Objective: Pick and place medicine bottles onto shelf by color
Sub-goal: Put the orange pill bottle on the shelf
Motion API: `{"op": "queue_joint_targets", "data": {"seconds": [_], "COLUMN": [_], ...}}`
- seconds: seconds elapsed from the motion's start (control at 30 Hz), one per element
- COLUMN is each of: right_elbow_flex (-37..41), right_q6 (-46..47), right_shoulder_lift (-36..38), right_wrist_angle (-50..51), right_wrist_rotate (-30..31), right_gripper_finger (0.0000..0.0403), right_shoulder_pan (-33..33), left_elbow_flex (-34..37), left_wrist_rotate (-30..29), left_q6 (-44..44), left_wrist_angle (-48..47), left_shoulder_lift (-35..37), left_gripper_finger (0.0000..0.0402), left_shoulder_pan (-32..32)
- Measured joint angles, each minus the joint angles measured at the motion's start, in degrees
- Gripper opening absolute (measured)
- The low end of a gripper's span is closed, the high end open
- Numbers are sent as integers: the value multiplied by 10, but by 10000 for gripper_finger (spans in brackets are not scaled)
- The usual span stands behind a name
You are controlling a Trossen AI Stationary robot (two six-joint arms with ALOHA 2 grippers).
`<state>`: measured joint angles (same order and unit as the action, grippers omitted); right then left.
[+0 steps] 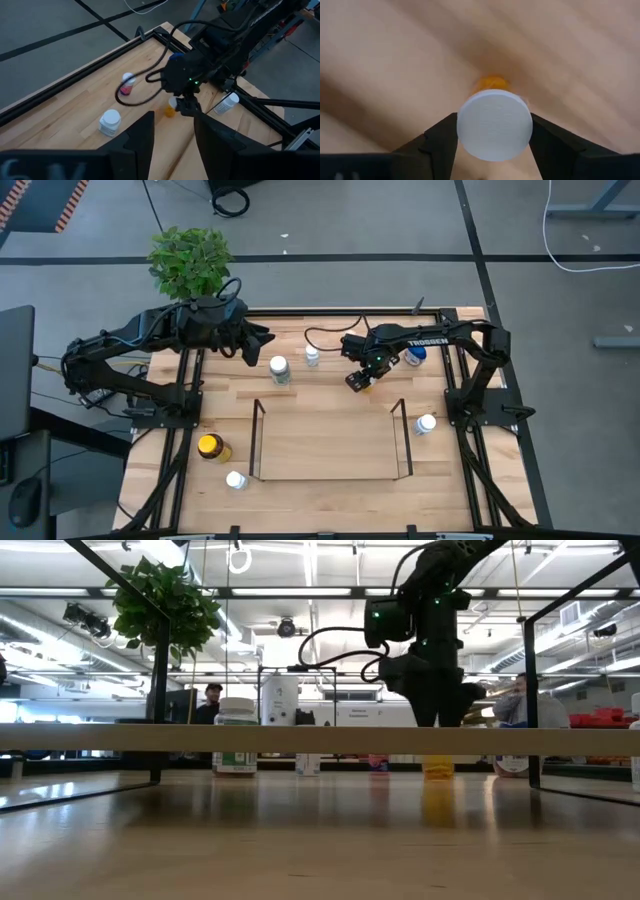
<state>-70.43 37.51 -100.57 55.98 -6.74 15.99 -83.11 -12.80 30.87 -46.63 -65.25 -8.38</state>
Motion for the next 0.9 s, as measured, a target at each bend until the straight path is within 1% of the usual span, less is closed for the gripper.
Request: {"op": "queue_joint_targets", "data": {"seconds": [0.07, 0.2, 0.3, 0.47, 0.57, 0.7, 0.9], "right_elbow_flex": [-12, -47, -85, -151, -179, -190, -189], "right_q6": [-9, -51, -75, -88, -88, -80, -21], "right_shoulder_lift": [0, 2, 2, 2, 2, 2, 2], "right_wrist_angle": [24, 71, 95, 127, 147, 178, 193], "right_wrist_rotate": [-9, -8, -8, -6, -6, -6, -17], "right_gripper_finger": [228, 229, 229, 229, 229, 229, 229], "right_shoulder_pan": [-12, -41, -60, -103, -138, -190, -261], "left_elbow_flex": [0, 0, 0, 0, 0, 0, 0], "left_wrist_rotate": [0, 0, 0, 0, 0, 0, 0], "left_q6": [0, -1, -1, -1, -1, -1, 0], "left_wrist_angle": [0, 0, 0, 0, -1, -15, -33], "left_shoulder_lift": [0, 0, 0, 0, 0, 0, 0], "left_gripper_finger": [147, 142, 140, 146, 148, 146, 140], "left_shoulder_pan": [0, 0, 0, 0, 0, 0, 0]}}
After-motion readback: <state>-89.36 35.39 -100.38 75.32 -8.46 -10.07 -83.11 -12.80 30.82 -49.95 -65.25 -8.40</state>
